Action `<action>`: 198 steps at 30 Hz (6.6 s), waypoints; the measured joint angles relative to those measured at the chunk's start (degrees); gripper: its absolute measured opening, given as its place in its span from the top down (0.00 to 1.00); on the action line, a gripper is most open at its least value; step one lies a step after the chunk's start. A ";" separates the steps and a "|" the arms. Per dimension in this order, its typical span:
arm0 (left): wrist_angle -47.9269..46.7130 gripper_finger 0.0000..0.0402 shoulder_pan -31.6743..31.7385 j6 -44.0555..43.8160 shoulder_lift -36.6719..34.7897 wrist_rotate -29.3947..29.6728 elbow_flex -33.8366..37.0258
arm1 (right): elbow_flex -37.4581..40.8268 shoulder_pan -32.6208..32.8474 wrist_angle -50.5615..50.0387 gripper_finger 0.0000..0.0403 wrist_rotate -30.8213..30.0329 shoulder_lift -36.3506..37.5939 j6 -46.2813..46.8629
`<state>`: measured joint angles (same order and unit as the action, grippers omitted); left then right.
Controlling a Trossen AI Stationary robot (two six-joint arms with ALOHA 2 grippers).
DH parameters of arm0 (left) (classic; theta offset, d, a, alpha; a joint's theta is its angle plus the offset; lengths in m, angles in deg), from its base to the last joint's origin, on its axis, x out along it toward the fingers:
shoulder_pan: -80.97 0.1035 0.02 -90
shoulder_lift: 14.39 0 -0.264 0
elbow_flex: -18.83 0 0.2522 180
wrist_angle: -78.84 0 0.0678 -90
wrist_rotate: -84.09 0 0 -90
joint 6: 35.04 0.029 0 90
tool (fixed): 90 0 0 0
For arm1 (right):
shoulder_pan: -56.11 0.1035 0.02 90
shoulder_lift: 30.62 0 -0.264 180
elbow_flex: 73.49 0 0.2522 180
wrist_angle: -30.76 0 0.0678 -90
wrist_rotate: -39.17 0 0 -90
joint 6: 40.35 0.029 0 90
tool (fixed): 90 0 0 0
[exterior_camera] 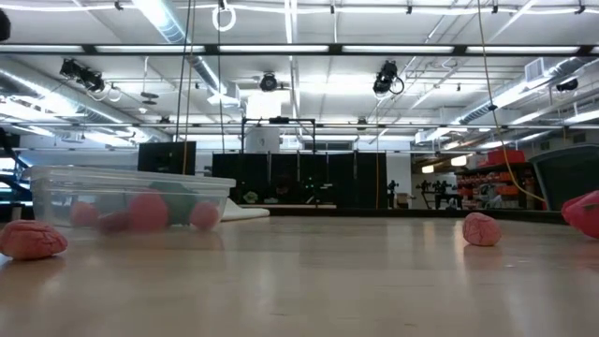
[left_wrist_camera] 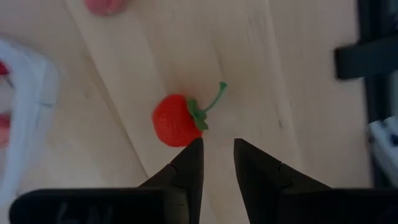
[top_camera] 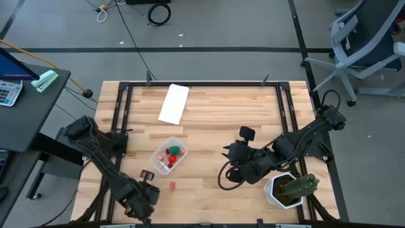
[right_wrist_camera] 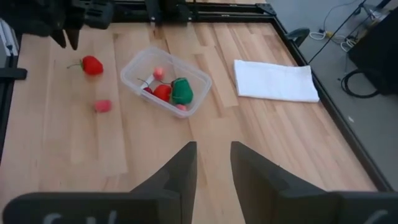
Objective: Pick and placing Produce into tupperware
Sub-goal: Put the strawberry into the transparent bin, then put the dragon fruit into the transparent bin
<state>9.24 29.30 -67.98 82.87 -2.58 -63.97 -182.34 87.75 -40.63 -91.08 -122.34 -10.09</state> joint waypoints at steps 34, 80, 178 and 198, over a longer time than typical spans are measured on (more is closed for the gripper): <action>2.55 0.78 -0.69 6.81 6.00 7.11 0.04 | 0.00 0.00 0.03 0.74 -0.02 -0.04 0.26; 7.79 0.75 0.86 -2.70 6.72 9.97 0.00 | 0.00 -0.01 0.05 0.74 -0.02 -0.07 2.62; 31.90 0.90 22.63 3.59 -25.28 20.98 32.85 | 0.02 -0.02 0.01 0.74 -0.26 -0.07 2.07; 32.02 0.69 22.63 3.62 -25.28 21.46 26.98 | 4.37 -5.70 -0.41 0.67 8.57 -1.64 -6.08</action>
<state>41.26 51.94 -64.36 57.59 18.88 -36.99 -177.97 82.05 -41.03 -82.51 -123.98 -16.17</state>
